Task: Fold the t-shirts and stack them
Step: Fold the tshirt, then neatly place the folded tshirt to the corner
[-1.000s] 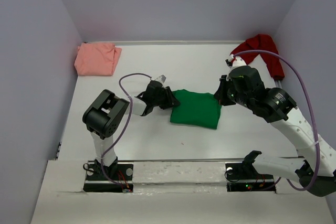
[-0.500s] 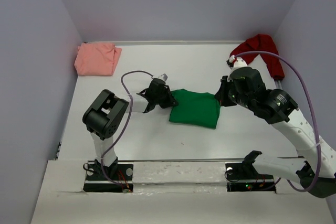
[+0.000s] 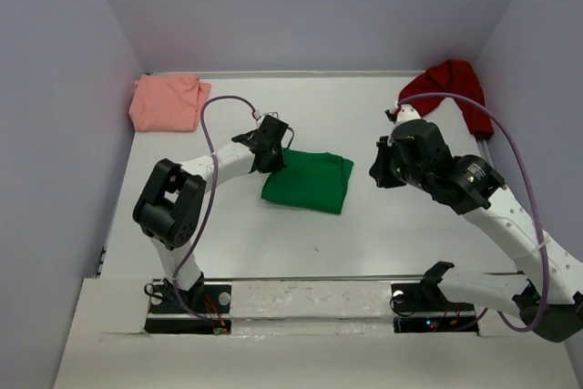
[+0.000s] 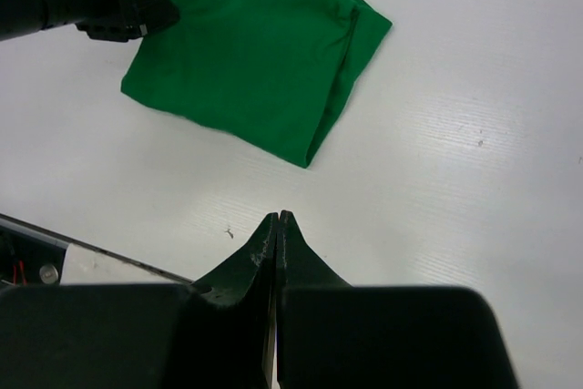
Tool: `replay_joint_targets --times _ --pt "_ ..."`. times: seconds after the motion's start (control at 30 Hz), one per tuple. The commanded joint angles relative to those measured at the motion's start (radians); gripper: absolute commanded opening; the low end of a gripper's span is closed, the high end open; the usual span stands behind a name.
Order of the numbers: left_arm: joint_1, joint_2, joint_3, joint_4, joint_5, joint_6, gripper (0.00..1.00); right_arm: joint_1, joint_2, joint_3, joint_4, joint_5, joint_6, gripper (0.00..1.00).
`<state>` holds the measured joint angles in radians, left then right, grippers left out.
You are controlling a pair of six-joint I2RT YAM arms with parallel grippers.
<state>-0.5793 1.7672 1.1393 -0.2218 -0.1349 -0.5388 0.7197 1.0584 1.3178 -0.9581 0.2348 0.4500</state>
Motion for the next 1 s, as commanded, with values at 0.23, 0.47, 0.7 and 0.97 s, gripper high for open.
replay_joint_targets --times 0.23,0.47,0.7,0.97 --pt "0.061 -0.038 0.191 -0.122 -0.095 0.141 0.0 0.0 0.005 -0.037 0.061 -0.022 -0.022 0.0" --pt "0.177 0.006 0.293 -0.142 -0.081 0.236 0.0 0.0 0.009 -0.049 0.068 -0.032 -0.031 0.0" --pt "0.231 0.115 0.459 -0.18 -0.049 0.313 0.0 0.0 0.008 -0.074 0.085 -0.066 -0.037 0.0" --pt "0.308 0.231 0.683 -0.263 -0.054 0.381 0.0 0.0 -0.002 -0.089 0.085 -0.058 -0.051 0.0"
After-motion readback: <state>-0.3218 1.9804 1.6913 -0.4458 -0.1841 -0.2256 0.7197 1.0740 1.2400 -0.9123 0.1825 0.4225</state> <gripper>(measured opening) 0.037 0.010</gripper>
